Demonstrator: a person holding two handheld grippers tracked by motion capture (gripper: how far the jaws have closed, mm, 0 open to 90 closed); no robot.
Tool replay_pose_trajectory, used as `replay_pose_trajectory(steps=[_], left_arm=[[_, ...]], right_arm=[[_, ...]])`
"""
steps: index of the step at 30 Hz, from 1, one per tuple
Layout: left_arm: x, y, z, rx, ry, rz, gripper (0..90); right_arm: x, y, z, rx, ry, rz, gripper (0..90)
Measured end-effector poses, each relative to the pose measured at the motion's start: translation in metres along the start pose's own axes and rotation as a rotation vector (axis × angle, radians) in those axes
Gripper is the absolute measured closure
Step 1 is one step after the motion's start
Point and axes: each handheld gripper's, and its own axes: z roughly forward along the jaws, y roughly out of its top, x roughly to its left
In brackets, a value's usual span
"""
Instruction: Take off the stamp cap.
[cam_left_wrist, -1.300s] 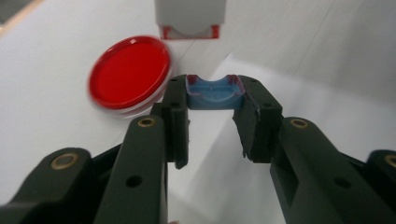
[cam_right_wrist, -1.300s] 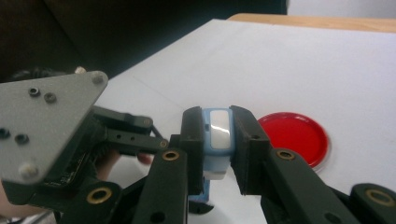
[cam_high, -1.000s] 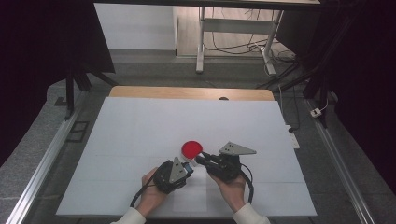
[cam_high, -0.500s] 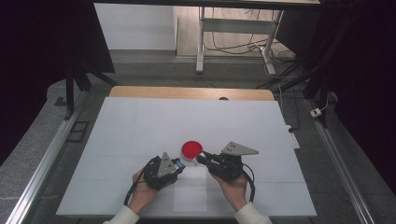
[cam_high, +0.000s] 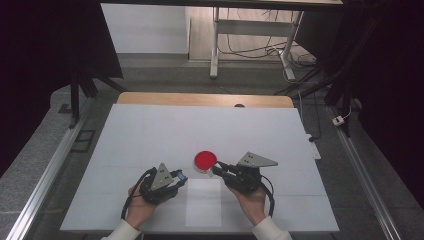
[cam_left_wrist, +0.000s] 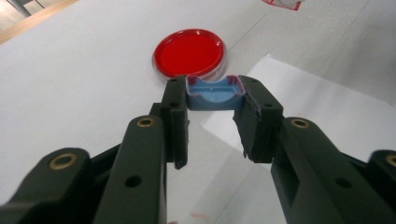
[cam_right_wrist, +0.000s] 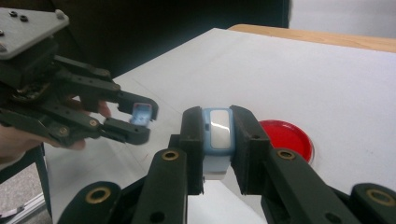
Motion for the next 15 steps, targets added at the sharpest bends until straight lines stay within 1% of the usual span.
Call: replay_pose_trajectory(steps=[7,10,15], left_arm=[[0.006,-0.008,-0.014,-0.005,0.004,-0.017,65.6],[0.008,-0.012,-0.020,-0.011,0.003,-0.036,65.5],[0.012,-0.019,-0.030,-0.019,0.013,-0.065,65.6]], right_arm=[[-0.002,-0.001,-0.001,-0.001,-0.006,-0.004,75.2],[-0.003,0.000,-0.001,0.003,-0.011,-0.007,75.2],[-0.005,0.000,-0.003,0.001,-0.019,-0.011,75.2]])
